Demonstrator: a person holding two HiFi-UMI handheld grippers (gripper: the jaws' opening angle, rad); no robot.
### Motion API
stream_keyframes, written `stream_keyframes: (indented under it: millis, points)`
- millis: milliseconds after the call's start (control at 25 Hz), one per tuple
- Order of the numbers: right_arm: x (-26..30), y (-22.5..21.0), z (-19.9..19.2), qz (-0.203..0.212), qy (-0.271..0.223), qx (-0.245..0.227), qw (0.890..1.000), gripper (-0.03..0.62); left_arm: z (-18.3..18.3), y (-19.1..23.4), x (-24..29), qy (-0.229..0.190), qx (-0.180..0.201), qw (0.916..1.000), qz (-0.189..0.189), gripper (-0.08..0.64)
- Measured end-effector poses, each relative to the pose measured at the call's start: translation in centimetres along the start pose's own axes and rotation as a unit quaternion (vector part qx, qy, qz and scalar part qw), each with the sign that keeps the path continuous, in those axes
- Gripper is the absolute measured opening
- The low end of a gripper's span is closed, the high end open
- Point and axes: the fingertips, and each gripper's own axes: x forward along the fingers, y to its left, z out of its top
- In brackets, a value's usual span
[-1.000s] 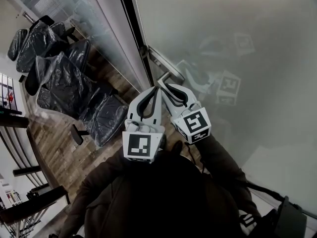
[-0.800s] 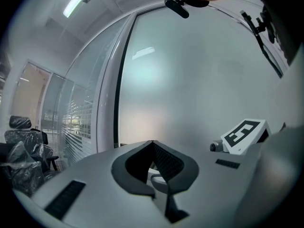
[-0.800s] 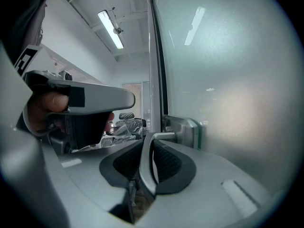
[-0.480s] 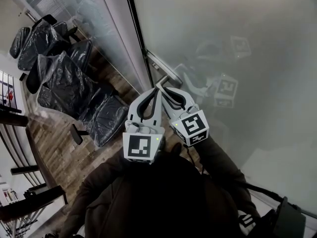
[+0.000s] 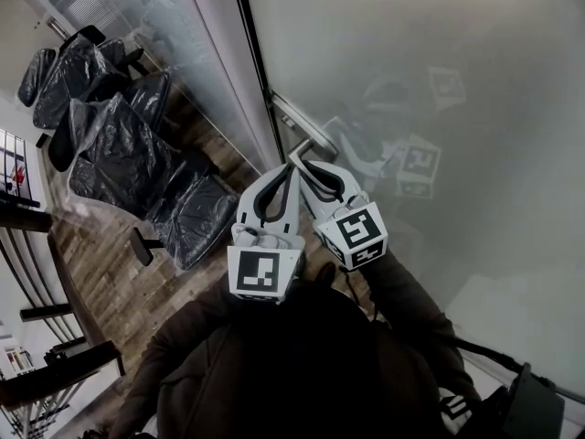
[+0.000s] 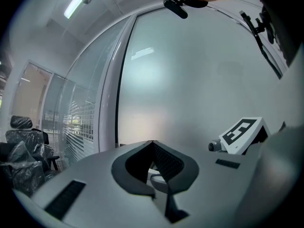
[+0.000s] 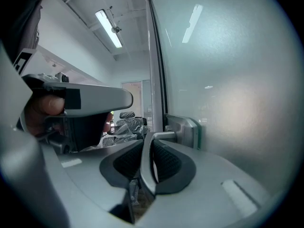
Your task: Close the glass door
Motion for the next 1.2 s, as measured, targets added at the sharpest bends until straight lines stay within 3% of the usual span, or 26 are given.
stream_keyframes:
  millis: [1000,1200]
  points:
    - [0.3,0.5,-0.4,0.03,0.017,0.014,0.999,0.066,0.5,-0.3,0.8,-0.01,-0.001,0.9999,-0.005,-0.003]
    - [-0.2,0.8,0.3,0.026,0.038,-0.016,0.999,0.067,1.4,0.4,0.7,-0.02,-0.003,0.9998,0.005,-0.003]
